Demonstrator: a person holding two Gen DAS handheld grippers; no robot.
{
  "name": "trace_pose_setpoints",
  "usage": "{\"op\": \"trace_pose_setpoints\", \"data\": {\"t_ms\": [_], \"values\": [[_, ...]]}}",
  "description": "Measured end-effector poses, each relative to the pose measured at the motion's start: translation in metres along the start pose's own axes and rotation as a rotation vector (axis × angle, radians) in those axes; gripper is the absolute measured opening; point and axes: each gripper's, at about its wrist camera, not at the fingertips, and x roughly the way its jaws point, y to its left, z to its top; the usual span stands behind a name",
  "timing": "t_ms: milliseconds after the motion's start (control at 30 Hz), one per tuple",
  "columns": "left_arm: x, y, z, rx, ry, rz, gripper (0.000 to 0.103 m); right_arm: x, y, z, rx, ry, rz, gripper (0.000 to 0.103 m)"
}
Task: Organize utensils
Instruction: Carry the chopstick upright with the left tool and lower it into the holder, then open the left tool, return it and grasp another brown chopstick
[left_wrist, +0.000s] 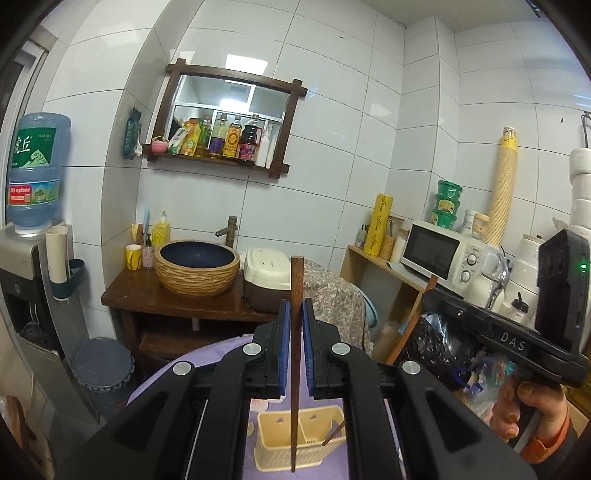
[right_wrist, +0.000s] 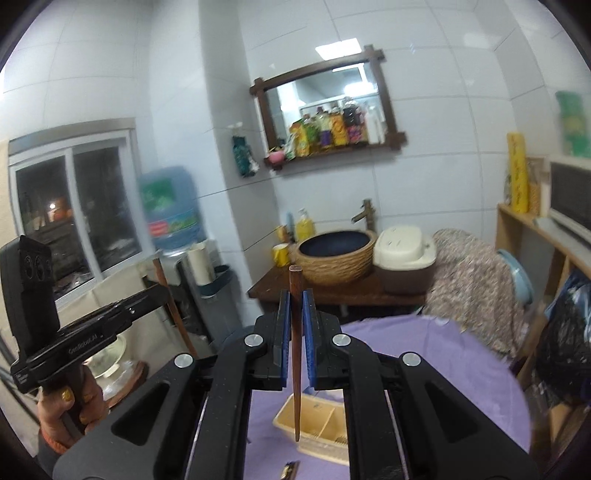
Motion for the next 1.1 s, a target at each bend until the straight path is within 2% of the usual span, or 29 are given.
{"op": "trace_pose_setpoints", "data": {"t_ms": [133,300,400,533,600,700,767,900,933,967,1000,1033,1067,1100], "values": [[0.03,0.0,-0.006,-0.015,-0.022,0.039,0.008,0.012,-0.016,0.0,0.003,-0.021,-0.064,0.008],[0.057,0.006,-0.023,-0.043,-0.026,0.069,0.008,0.039,-0.034,-0.025,0.012,0.007,-0.133,0.008],[0.071,0.008,-0.035,-0.034,0.006,0.087,0.008,0.059,-0.042,-0.045,0.023,0.047,-0.141,0.008],[0.07,0.03,-0.059,-0.095,0.046,0.069,0.008,0.084,-0.051,-0.079,0.047,0.113,-0.142,0.008],[0.064,0.041,-0.074,-0.129,0.037,0.085,0.008,0.095,-0.058,-0.094,0.074,0.148,-0.13,0.008],[0.061,0.053,-0.103,-0.175,0.069,0.073,0.008,0.113,-0.062,-0.116,0.095,0.205,-0.126,0.008],[0.063,0.052,-0.113,-0.138,0.105,0.091,0.008,0.119,-0.062,-0.127,0.088,0.219,-0.131,0.008],[0.056,0.048,-0.133,-0.108,0.199,0.027,0.009,0.124,-0.067,-0.136,0.126,0.223,-0.12,0.01],[0.053,0.044,-0.138,-0.089,0.219,0.016,0.012,0.124,-0.066,-0.138,0.121,0.226,-0.122,0.011],[0.047,0.039,-0.146,-0.061,0.244,0.002,0.028,0.125,-0.064,-0.139,0.113,0.225,-0.126,0.016],[0.044,0.035,-0.152,-0.043,0.262,-0.002,0.056,0.123,-0.062,-0.14,0.1,0.22,-0.134,0.03],[0.04,0.032,-0.16,-0.031,0.276,-0.005,0.066,0.122,-0.06,-0.141,0.089,0.212,-0.14,0.039],[0.035,0.028,-0.169,-0.021,0.288,-0.017,0.07,0.119,-0.059,-0.142,0.082,0.199,-0.147,0.054],[0.033,0.025,-0.176,-0.009,0.304,-0.028,0.07,0.115,-0.057,-0.143,0.079,0.184,-0.154,0.057]]}}
